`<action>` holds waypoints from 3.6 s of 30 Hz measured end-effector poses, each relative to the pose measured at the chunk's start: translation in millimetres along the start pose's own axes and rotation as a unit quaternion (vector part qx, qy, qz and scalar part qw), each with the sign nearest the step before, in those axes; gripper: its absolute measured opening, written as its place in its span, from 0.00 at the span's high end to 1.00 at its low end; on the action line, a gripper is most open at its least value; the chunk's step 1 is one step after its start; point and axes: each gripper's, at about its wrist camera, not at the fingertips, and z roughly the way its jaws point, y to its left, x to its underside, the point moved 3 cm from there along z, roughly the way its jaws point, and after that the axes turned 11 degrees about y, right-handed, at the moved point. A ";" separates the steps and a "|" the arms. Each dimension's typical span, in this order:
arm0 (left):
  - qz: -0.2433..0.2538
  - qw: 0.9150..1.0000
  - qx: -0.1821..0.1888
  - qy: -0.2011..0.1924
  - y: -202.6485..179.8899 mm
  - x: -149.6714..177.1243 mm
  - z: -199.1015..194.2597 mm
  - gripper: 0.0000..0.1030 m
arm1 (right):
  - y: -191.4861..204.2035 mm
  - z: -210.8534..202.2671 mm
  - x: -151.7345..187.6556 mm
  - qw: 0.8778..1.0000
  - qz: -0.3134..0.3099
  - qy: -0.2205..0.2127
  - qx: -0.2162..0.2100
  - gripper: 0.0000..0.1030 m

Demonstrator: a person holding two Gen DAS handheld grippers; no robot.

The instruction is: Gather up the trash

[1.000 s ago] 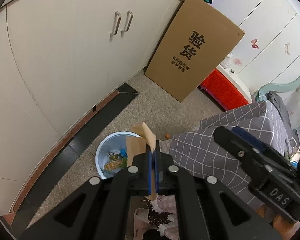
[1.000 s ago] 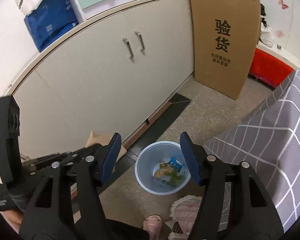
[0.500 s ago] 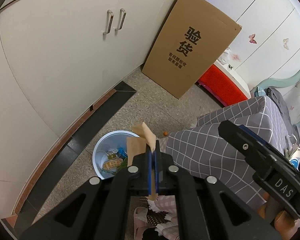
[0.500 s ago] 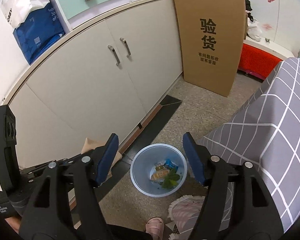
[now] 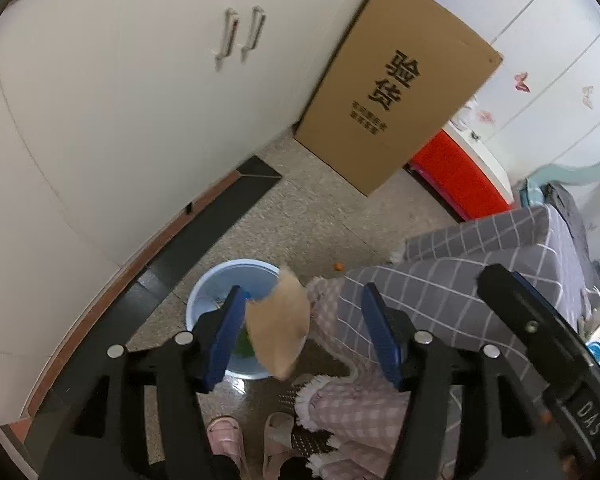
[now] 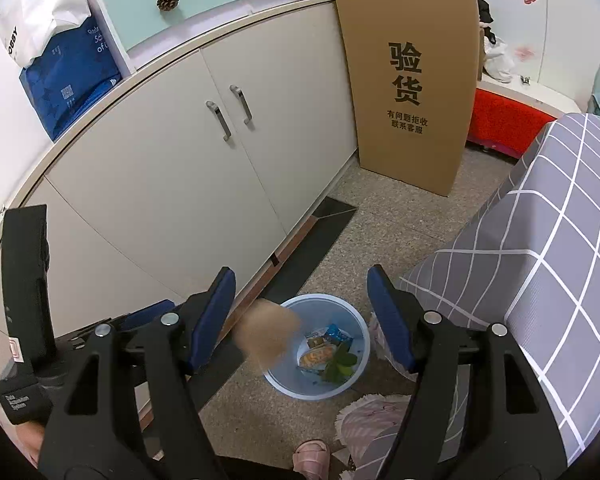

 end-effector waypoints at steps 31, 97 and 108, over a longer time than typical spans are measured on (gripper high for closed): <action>0.150 0.982 0.056 -0.102 -152.3 111.2 -125.7 0.32 | -87.6 -199.2 79.1 0.988 0.077 -0.131 0.021 0.31; 0.150 0.979 0.031 -0.137 -157.2 124.3 -110.2 0.87 | -144.1 -113.6 66.8 0.960 -0.164 0.058 0.218 0.68; 0.155 0.976 0.038 -0.147 -158.2 119.9 -117.9 0.87 | -132.9 -135.2 49.6 0.981 -0.110 0.036 0.157 0.93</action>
